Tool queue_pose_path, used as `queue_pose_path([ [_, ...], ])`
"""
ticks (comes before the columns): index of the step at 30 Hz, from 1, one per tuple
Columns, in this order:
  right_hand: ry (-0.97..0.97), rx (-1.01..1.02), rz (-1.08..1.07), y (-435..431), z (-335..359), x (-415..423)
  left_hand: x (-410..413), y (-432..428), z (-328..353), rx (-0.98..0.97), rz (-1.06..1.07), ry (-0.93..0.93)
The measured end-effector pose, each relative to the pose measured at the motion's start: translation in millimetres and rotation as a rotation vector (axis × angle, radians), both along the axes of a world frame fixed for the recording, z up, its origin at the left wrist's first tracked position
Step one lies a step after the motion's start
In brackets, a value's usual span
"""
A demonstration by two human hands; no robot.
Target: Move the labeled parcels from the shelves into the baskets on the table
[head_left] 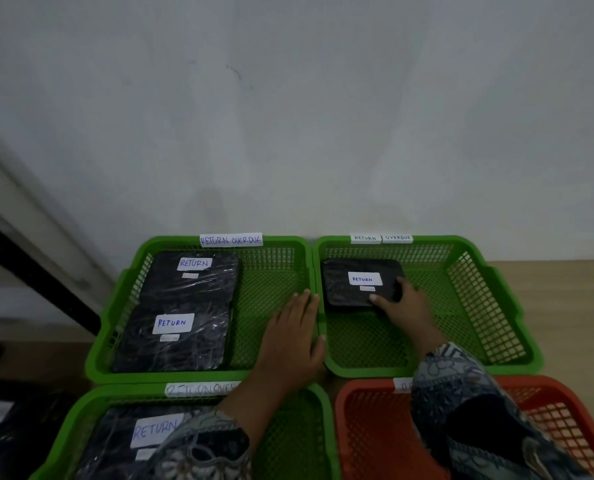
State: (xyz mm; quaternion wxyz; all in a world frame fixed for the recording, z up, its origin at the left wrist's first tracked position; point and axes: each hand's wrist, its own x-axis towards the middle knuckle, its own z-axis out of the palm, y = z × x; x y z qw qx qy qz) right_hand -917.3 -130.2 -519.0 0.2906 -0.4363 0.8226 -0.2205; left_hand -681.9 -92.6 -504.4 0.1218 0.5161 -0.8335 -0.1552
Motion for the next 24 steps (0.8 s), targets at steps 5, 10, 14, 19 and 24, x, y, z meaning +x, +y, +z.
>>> queue_pose_path([
  [5, 0.131, -0.024, -0.002, 5.0, 1.0, 4.3, 0.0, 0.0, -1.1, -0.006, 0.0, 0.016],
  [10, 0.208, -0.066, 0.018, 19.2, 11.4, 11.6, 1.0, -0.8, 2.9, -0.003, -0.003, 0.031],
  [14, 0.285, -0.124, 0.094, 35.8, 26.4, 22.9, 1.7, 2.9, 13.7, -0.018, -0.016, 0.034],
  [19, 0.407, -0.192, 0.215, 61.8, 43.8, 46.5, 15.8, 16.2, 32.3, -0.082, -0.032, 0.045],
  [24, 0.495, -0.236, 0.292, 95.2, 65.8, 98.4, 58.8, 41.2, 50.1, -0.157, -0.035, 0.068],
])
